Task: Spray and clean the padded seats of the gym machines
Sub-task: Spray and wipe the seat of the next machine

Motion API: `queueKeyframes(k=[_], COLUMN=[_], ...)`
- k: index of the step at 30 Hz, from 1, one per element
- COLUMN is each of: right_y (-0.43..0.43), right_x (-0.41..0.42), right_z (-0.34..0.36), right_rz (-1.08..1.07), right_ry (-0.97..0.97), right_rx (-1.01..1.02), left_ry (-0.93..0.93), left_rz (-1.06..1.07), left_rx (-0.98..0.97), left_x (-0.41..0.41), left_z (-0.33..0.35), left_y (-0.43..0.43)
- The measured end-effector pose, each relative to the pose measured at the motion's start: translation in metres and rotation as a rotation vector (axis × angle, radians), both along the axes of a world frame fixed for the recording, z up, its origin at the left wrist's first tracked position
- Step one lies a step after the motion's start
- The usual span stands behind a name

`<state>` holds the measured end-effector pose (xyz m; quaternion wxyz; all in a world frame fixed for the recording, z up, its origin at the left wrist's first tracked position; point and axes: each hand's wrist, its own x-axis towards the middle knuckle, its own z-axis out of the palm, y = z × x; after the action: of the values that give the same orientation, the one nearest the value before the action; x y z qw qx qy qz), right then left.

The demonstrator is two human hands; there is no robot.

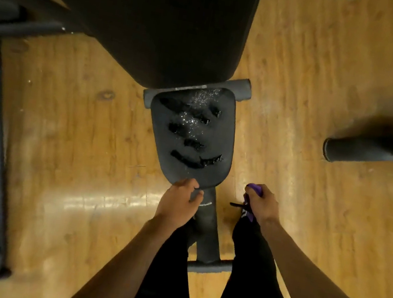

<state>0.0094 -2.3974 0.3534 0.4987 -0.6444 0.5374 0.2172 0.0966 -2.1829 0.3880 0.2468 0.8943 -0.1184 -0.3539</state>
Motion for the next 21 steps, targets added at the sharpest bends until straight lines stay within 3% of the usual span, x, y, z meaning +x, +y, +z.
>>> queueKeyframes(k=[4,9,15,21], right_y=[-0.002,-0.007,-0.012,-0.01], right_x=[0.022,0.055,0.088,0.107], right_z=[-0.085,-0.122,-0.162,-0.199], right_rz=[-0.11,-0.219,-0.339,-0.374], right_ry=[-0.025,-0.305,-0.732,-1.064], right_rx=[0.172,0.03,0.01,0.189], left_ry=[-0.092,-0.299,-0.644,-0.742], left_rz=[0.097,0.03,-0.24,-0.548], left_rx=[0.007,-0.069,-0.046,0.115], left_x=[0.012,0.028,0.062,0.081], left_z=[-0.042,-0.077,-0.121,-0.137], left_y=[-0.027,-0.065,-0.094,-0.093])
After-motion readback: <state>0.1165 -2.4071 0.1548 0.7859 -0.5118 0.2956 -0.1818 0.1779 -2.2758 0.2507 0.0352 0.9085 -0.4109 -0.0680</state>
